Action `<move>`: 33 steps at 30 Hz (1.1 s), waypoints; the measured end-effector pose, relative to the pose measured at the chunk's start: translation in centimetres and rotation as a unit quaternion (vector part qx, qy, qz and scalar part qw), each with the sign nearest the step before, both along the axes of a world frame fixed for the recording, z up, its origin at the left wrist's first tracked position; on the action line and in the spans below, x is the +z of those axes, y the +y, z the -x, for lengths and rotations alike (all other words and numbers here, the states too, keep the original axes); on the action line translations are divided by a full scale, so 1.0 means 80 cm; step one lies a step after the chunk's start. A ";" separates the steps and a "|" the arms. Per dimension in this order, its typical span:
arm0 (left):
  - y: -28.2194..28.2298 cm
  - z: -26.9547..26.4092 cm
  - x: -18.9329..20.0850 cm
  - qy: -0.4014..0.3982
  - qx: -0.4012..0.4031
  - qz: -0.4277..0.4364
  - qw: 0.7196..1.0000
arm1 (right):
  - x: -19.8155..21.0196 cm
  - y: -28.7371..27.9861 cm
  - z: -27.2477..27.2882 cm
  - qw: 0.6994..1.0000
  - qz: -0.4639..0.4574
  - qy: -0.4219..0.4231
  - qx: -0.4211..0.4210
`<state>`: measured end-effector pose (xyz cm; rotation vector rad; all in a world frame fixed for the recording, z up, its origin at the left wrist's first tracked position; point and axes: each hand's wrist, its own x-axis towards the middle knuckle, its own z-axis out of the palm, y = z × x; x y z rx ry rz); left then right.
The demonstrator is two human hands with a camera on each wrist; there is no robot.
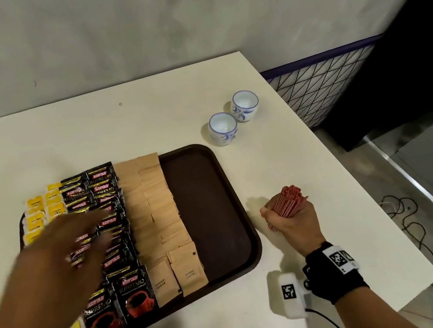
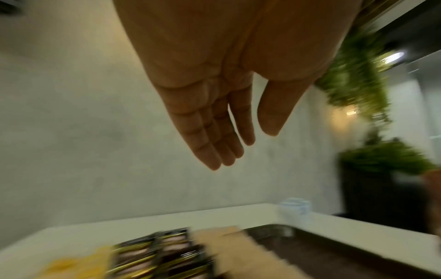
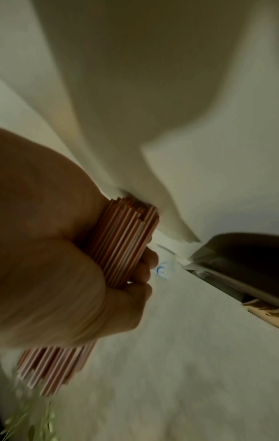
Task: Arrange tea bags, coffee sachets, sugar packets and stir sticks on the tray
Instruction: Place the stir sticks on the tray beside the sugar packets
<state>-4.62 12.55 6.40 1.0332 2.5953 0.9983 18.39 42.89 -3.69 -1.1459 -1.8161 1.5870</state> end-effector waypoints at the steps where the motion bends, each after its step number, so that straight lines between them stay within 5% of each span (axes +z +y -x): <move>1: 0.045 -0.026 0.031 0.035 -0.055 -0.010 0.998 | -0.002 -0.001 -0.002 1.000 -0.001 0.001 0.008; 4: 0.123 -0.077 0.031 0.055 -0.202 -0.027 0.977 | -0.003 -0.007 -0.005 1.000 -0.012 0.001 0.019; 9: 0.205 -0.135 -0.008 -0.005 -0.315 -0.039 0.948 | -0.006 -0.014 -0.007 0.996 0.055 0.033 0.055; 13: 0.248 -0.164 -0.033 0.033 -0.382 0.066 0.921 | -0.003 -0.009 -0.013 0.994 0.025 -0.004 0.110; 19: 0.259 -0.185 -0.062 0.103 -0.376 0.129 0.912 | -0.008 -0.008 -0.009 0.988 -0.043 -0.097 0.116; 25: 0.262 -0.197 -0.077 0.178 -0.371 0.106 0.905 | 0.039 -0.010 0.002 0.995 -0.035 -0.008 0.088; 27: 0.265 -0.198 -0.076 0.183 -0.375 0.092 0.904 | 0.037 0.006 -0.006 0.991 -0.095 -0.013 0.097; 31: 0.269 -0.198 -0.072 0.193 -0.381 0.044 0.903 | 0.029 0.000 -0.004 0.999 0.045 -0.013 -0.002; 33: 0.270 -0.199 -0.073 0.202 -0.375 0.050 0.903 | 0.017 0.006 -0.005 0.998 -0.060 -0.027 0.025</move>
